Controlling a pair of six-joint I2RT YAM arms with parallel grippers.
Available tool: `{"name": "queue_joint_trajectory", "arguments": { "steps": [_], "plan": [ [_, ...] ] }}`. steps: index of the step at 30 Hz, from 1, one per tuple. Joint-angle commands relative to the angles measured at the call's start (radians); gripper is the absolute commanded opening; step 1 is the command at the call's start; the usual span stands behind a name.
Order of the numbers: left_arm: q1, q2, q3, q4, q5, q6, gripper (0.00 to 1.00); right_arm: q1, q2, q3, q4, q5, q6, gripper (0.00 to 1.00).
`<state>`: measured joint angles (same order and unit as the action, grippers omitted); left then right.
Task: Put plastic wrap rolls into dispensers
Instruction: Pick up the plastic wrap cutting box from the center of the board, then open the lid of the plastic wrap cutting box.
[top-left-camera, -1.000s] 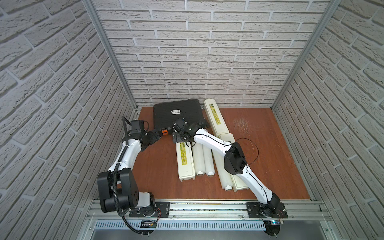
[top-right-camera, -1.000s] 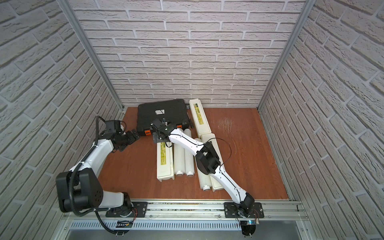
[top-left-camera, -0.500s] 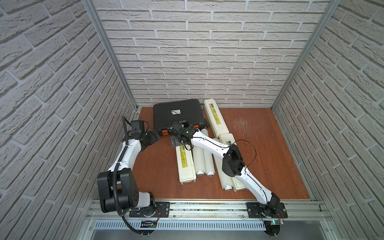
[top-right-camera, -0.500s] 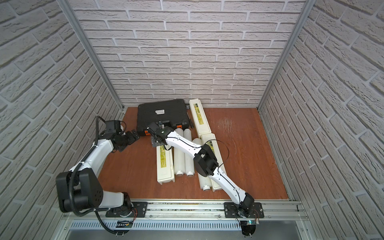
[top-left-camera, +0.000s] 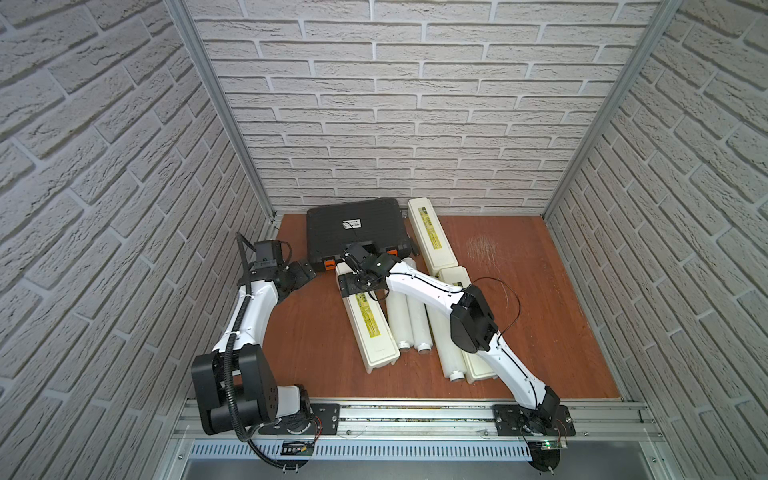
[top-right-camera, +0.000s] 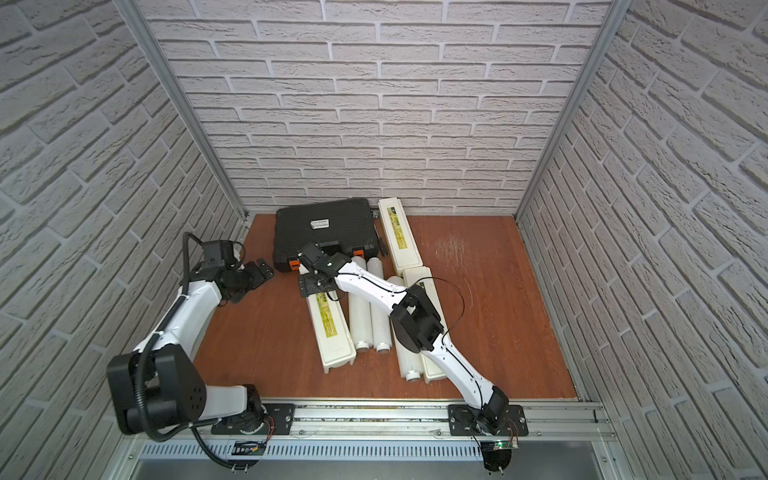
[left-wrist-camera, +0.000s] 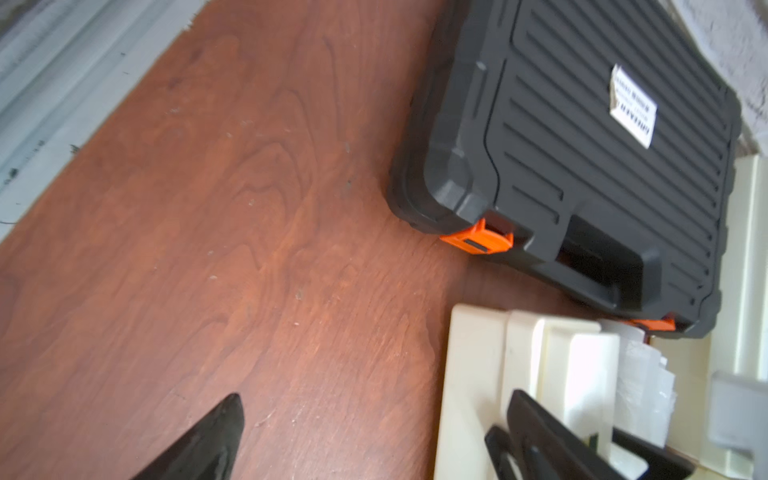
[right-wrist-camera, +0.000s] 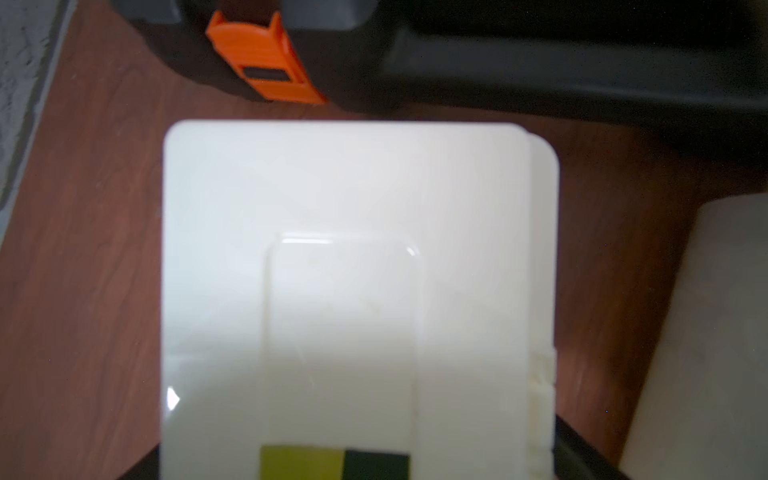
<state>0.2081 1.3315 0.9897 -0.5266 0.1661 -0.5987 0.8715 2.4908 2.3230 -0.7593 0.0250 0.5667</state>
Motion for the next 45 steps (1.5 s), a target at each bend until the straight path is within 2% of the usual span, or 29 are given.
{"name": "queue_joint_trajectory", "arguments": {
  "steps": [1, 4, 8, 14, 19, 26, 31, 36, 41, 45],
  "plan": [
    [0.059, -0.057, 0.005, 0.060, 0.094, 0.015, 0.98, -0.008, -0.135, -0.029, 0.104, -0.149, -0.034, 0.79],
    [0.089, -0.087, -0.005, 0.122, 0.193, 0.020, 0.98, -0.037, -0.196, -0.105, 0.184, -0.258, -0.001, 0.79],
    [0.105, -0.117, -0.033, 0.260, 0.386, 0.002, 0.98, -0.099, -0.271, -0.188, 0.317, -0.410, 0.048, 0.76],
    [0.102, -0.084, -0.080, 0.504, 0.600, -0.131, 0.98, -0.178, -0.302, -0.193, 0.425, -0.591, 0.064, 0.73],
    [0.077, -0.068, -0.114, 0.619, 0.665, -0.168, 0.98, -0.215, -0.310, -0.189, 0.439, -0.674, 0.035, 0.70],
    [-0.008, -0.013, -0.067, 0.728, 0.789, -0.173, 0.98, -0.273, -0.334, -0.212, 0.487, -0.837, -0.018, 0.70],
    [-0.055, 0.045, -0.028, 0.841, 0.863, -0.242, 0.98, -0.332, -0.336, -0.222, 0.575, -0.968, 0.017, 0.68],
    [-0.097, 0.121, -0.014, 1.040, 0.944, -0.369, 0.98, -0.367, -0.335, -0.220, 0.642, -1.071, 0.044, 0.68],
    [-0.125, 0.181, -0.001, 1.180, 0.964, -0.456, 0.98, -0.384, -0.331, -0.234, 0.724, -1.154, 0.105, 0.68],
    [-0.157, 0.221, 0.033, 1.209, 0.973, -0.475, 0.98, -0.384, -0.326, -0.232, 0.747, -1.191, 0.134, 0.68]
  ]
}}
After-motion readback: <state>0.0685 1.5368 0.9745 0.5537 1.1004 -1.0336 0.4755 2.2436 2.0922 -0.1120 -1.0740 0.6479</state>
